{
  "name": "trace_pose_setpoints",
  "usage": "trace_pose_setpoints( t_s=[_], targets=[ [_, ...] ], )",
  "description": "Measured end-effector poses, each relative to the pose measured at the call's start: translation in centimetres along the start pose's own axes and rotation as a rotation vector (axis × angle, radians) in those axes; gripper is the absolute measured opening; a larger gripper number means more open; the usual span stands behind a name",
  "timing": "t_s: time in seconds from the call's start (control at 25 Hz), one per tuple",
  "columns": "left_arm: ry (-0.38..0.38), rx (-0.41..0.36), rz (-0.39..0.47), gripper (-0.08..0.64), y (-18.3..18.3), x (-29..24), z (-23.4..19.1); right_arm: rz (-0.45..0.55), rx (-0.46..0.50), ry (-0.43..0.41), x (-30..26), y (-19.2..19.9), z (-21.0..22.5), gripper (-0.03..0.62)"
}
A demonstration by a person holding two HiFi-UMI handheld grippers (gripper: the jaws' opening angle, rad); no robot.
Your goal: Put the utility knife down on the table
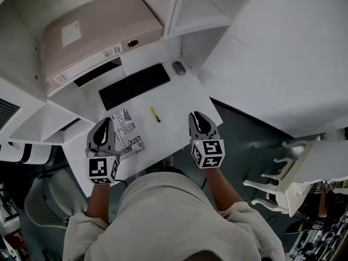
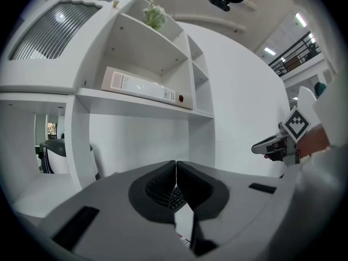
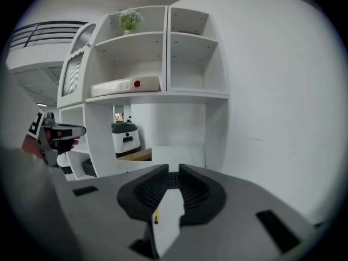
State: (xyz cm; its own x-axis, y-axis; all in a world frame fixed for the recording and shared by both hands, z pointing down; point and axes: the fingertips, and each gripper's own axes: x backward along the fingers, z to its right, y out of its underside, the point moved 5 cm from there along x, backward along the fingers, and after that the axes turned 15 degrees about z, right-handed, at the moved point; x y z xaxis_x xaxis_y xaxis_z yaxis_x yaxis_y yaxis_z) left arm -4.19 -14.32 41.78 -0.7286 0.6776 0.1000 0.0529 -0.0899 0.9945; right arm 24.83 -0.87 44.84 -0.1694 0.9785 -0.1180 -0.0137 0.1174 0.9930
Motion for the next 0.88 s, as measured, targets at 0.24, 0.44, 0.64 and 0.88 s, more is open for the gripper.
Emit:
trace_pose_setpoints(
  t_s=[0.24, 0.44, 0.64, 0.88],
  targets=[
    [0.042, -0.007, 0.004, 0.002, -0.2, -0.2, 1.2, 0.068, 0.003, 0.076, 3.4, -1.5, 1.2, 0.046],
    [0.071, -0.012, 0.007, 0.002, -0.5, -0.4, 2.0, 0.117, 0.008, 0.143, 5.8, -2.6, 2.1, 0.018],
    [0.095, -0.014, 0.012, 0.002, -0.6, -0.7, 2.3, 0.157, 0.031, 0.186, 7.4, -3.4, 2.3, 0.005],
    [0.117, -0.015, 0.012, 0.002, -0.7, -0.8, 2.7, 0.191, 0.044, 0.227, 8.7, -4.1, 2.6, 0.003]
  ],
)
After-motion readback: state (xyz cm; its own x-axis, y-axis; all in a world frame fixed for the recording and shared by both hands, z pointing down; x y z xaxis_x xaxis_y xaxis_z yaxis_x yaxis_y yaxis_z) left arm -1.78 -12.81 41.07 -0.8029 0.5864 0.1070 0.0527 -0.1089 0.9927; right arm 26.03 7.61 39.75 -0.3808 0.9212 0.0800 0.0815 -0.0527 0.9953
